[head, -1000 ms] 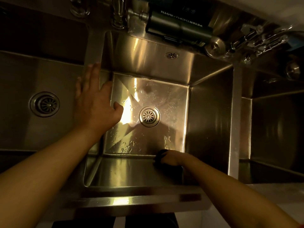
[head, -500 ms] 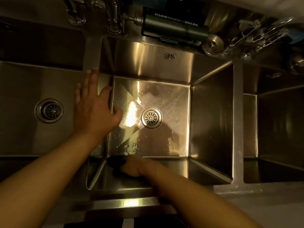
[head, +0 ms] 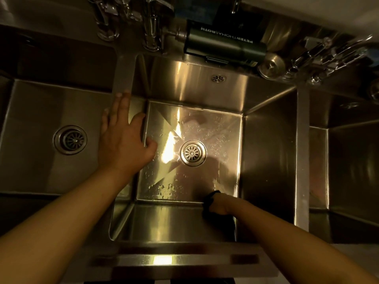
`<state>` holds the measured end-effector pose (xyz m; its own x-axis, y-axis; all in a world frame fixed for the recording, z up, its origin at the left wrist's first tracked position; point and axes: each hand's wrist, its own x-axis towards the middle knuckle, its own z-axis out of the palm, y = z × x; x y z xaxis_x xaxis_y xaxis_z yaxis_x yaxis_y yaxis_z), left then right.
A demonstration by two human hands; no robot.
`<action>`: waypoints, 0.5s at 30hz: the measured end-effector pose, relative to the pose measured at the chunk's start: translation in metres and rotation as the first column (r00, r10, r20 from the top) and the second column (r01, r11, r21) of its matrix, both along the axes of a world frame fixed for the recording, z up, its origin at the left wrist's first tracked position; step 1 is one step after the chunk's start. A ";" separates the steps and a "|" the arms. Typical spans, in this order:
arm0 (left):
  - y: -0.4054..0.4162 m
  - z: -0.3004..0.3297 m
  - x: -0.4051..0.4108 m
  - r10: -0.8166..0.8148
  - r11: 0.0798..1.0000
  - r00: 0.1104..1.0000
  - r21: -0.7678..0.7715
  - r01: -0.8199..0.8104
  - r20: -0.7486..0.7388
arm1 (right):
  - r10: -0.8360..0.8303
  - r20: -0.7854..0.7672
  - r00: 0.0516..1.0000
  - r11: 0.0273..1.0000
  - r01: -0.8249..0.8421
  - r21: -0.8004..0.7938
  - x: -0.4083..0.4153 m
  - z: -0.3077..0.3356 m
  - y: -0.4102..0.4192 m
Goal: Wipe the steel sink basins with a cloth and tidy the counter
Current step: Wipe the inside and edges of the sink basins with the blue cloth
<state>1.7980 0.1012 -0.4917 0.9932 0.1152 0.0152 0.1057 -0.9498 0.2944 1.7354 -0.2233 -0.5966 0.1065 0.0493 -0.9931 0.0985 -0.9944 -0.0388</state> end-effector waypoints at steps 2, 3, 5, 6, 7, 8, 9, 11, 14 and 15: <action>0.000 0.000 0.000 -0.002 1.000 1.000 0.010 0.002 -0.004 | -0.070 0.035 0.997 0.992 0.066 0.112 0.016 0.002 0.025; 0.001 -0.001 0.001 -0.004 1.000 1.000 0.013 0.004 -0.002 | -0.110 0.055 0.992 0.980 0.099 0.170 0.027 0.003 0.037; 0.001 -0.003 0.002 -0.007 1.000 1.000 0.025 0.007 0.000 | -0.181 0.082 0.980 0.954 0.155 0.256 0.051 0.003 0.062; 0.002 -0.004 0.002 -0.007 0.999 1.000 0.035 0.007 0.000 | -0.240 0.090 0.967 0.933 0.204 0.296 0.066 0.003 0.073; 0.002 -0.005 0.002 -0.006 0.999 1.000 0.044 0.006 0.001 | -0.308 0.108 0.945 0.905 0.256 0.340 0.082 0.003 0.082; 0.002 -0.006 0.002 -0.002 0.999 1.000 0.047 0.002 0.000 | -0.361 0.154 0.920 0.880 0.281 0.384 0.099 0.004 0.090; 0.002 -0.006 0.002 0.002 0.999 1.000 0.047 -0.002 0.000 | -0.411 0.217 0.885 0.856 0.293 0.426 0.116 0.005 0.096; 0.001 -0.006 0.002 0.005 0.999 1.000 0.053 -0.004 -0.004 | -0.541 0.298 0.786 0.781 0.339 0.525 0.149 0.004 0.106; -0.003 -0.001 0.003 0.001 0.996 0.999 0.092 0.002 -0.038 | -0.505 0.539 0.674 0.790 0.109 0.603 0.194 -0.007 0.114; -0.003 0.001 0.003 0.005 0.994 0.999 0.109 0.000 -0.048 | -0.434 0.614 0.660 0.817 0.002 0.576 0.206 -0.015 0.118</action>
<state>1.8014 0.0981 -0.4911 0.9928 0.1181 -0.0195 0.1196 -0.9757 0.1834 1.9417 -0.1056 -0.6118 0.8166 0.3708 -0.4424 0.0926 -0.8407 -0.5336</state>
